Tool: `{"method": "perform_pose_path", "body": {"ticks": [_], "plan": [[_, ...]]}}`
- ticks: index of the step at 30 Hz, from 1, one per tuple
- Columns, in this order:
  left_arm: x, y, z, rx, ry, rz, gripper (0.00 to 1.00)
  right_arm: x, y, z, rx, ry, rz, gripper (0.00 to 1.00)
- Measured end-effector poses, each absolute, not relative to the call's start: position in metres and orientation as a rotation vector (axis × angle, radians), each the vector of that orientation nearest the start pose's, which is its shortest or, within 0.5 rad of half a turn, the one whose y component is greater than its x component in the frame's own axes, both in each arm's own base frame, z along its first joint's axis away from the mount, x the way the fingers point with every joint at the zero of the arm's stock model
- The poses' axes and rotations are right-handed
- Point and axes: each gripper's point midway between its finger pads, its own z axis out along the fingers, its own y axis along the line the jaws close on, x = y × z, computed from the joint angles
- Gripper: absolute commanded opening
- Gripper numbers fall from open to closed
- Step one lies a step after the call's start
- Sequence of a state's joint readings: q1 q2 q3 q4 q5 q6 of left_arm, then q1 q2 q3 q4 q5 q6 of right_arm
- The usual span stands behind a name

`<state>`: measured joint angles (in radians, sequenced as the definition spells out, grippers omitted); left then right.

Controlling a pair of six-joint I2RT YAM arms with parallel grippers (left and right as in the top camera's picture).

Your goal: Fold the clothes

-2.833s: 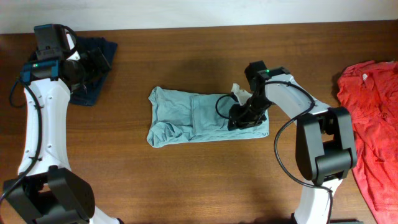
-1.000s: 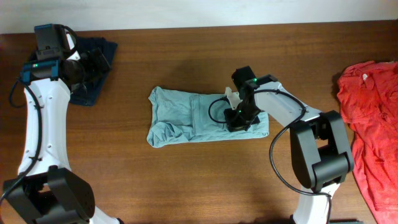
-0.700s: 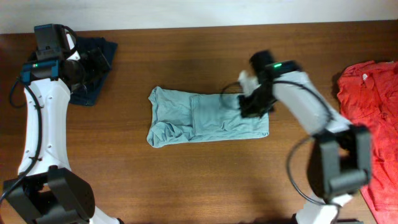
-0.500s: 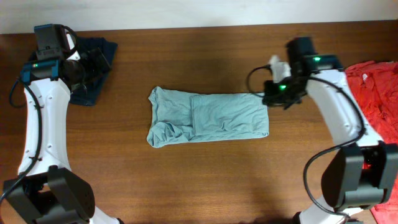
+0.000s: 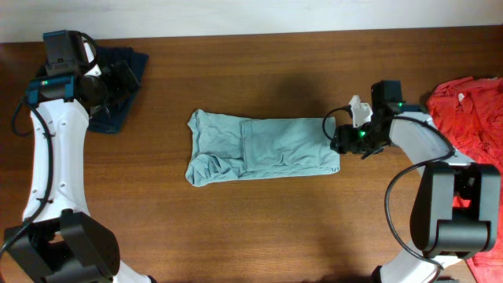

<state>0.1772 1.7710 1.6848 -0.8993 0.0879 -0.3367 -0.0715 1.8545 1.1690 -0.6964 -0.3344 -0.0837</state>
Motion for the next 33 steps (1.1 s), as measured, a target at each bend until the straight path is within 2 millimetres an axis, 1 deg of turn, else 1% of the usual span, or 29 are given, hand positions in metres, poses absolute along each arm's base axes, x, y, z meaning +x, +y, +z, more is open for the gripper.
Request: {"method": "perform_pose_path", "body": {"ticks": [4,7,14,23,26,28,33], "plan": [[0.453,0.066,0.207,-0.617,2.484,-0.174,0.99,0.37,0.031,0.014,-0.085,2.854,0.466,0.63],[0.453,0.066,0.207,-0.617,2.484,-0.174,0.99,0.371,0.032,0.008,-0.1,2.827,0.467,0.62],[0.453,0.066,0.207,-0.617,2.484,-0.174,0.99,0.376,0.035,0.008,-0.118,2.791,0.479,0.61],[0.453,0.066,0.207,-0.617,2.484,-0.174,0.99,0.377,0.035,0.009,-0.043,2.794,0.492,0.61],[0.453,0.066,0.207,-0.617,2.484,-0.174,0.99,0.379,0.036,0.009,-0.003,2.788,0.509,0.53],[0.453,0.066,0.206,-0.618,2.485,-0.174,0.99,0.378,0.038,0.009,0.025,2.788,0.528,0.5],[0.453,0.066,0.207,-0.617,2.484,-0.174,0.99,0.377,0.041,0.008,0.05,2.791,0.551,0.5]]}}
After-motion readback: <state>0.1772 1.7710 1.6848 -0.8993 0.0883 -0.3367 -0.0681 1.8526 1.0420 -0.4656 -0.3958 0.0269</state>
